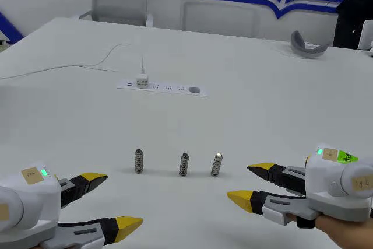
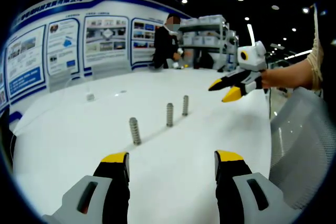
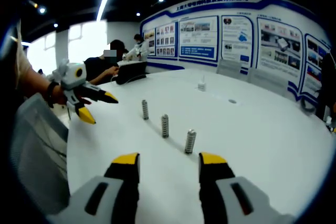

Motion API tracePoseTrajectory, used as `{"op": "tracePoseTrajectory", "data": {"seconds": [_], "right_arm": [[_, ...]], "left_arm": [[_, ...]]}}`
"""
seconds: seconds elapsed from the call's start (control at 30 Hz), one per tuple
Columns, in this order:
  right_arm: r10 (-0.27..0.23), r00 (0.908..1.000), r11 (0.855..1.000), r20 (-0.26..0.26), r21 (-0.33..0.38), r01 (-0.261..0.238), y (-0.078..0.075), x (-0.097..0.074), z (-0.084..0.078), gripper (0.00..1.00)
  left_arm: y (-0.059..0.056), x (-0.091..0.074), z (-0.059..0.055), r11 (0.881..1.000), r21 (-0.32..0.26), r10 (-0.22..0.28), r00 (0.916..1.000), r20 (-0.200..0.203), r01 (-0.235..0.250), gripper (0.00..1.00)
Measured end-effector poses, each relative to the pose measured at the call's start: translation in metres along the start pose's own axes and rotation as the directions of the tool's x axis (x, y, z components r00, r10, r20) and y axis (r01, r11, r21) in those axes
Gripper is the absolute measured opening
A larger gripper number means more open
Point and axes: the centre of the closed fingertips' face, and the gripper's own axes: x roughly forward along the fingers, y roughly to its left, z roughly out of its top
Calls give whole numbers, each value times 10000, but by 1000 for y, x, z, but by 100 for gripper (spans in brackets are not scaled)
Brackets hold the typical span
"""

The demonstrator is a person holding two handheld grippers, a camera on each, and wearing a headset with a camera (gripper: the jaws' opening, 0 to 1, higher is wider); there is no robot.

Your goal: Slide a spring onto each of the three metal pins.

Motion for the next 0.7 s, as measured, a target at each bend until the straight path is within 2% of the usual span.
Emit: {"op": "tracePoseTrajectory", "data": {"seconds": [0.7], "right_arm": [[-15, 10000, 10000, 84, 57, 15, 0, -1, 1, 47]], "left_arm": [[-2, 1, 0, 10000, 21, -65, 10000, -4, 65, 67]]}}
